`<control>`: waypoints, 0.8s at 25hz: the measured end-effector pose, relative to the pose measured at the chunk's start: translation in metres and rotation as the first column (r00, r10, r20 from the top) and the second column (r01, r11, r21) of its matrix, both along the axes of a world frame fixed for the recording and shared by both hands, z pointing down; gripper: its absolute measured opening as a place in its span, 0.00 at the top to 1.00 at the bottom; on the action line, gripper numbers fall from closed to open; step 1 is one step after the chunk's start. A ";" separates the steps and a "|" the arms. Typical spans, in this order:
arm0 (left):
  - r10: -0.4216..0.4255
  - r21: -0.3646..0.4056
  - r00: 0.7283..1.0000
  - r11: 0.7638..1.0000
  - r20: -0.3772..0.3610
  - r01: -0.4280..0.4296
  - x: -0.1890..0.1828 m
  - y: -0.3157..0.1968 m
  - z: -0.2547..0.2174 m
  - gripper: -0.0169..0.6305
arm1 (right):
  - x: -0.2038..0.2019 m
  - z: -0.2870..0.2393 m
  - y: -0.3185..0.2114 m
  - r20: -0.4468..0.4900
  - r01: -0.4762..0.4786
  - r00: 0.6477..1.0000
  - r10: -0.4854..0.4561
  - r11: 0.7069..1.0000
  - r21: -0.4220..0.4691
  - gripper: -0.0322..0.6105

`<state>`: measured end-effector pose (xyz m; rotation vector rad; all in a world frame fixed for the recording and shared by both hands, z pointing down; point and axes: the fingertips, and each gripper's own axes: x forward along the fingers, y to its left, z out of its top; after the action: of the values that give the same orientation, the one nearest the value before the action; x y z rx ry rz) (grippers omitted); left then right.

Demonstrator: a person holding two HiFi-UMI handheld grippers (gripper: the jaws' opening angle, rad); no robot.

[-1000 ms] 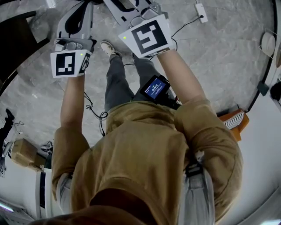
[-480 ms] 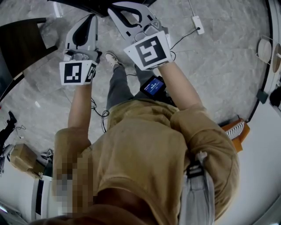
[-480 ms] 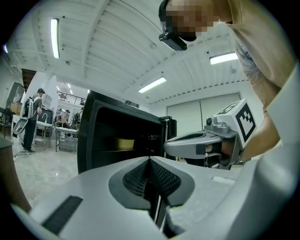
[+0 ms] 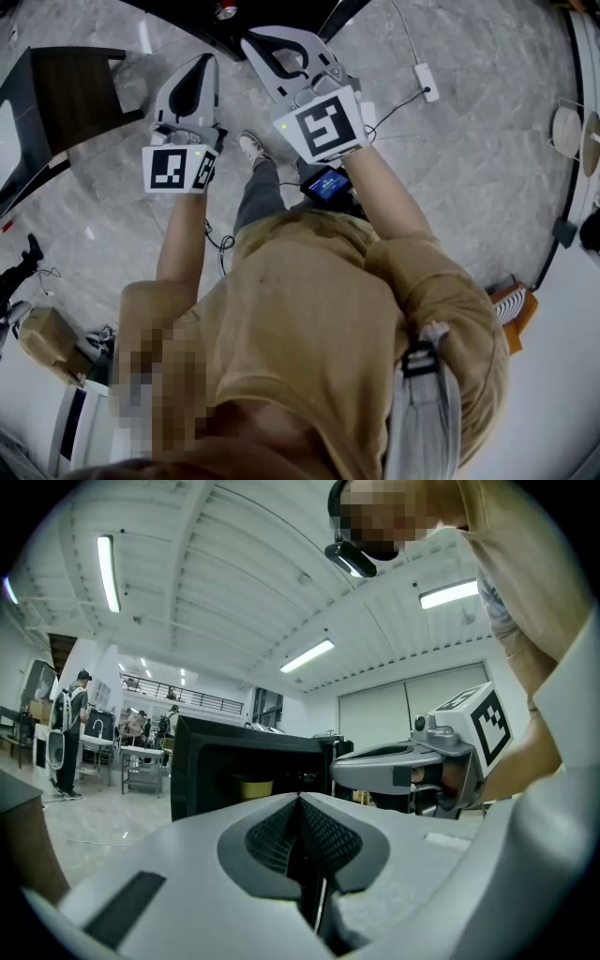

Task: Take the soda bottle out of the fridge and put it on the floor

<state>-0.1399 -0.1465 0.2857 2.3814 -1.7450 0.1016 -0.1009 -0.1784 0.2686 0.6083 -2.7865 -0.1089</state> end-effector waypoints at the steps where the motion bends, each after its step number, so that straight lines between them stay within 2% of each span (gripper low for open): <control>1: -0.005 0.000 1.000 1.000 0.003 0.005 -0.002 0.000 -0.006 0.97 | -0.001 -0.006 0.001 0.002 0.003 1.000 -0.003 1.000 0.002 0.95; 11: -0.061 0.004 0.998 0.998 -0.002 0.061 -0.021 -0.004 -0.042 0.97 | -0.002 -0.032 -0.006 0.019 0.021 1.000 -0.021 1.000 -0.001 0.95; 20: -0.087 0.030 0.996 0.996 0.004 0.087 -0.029 -0.009 -0.071 0.97 | 0.011 -0.062 -0.013 0.003 0.027 1.000 -0.028 0.999 0.040 0.95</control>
<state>-0.1687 -0.1554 0.2145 2.3234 -1.8618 0.0696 -0.0898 -0.1915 0.2063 0.5803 -2.8031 -0.1691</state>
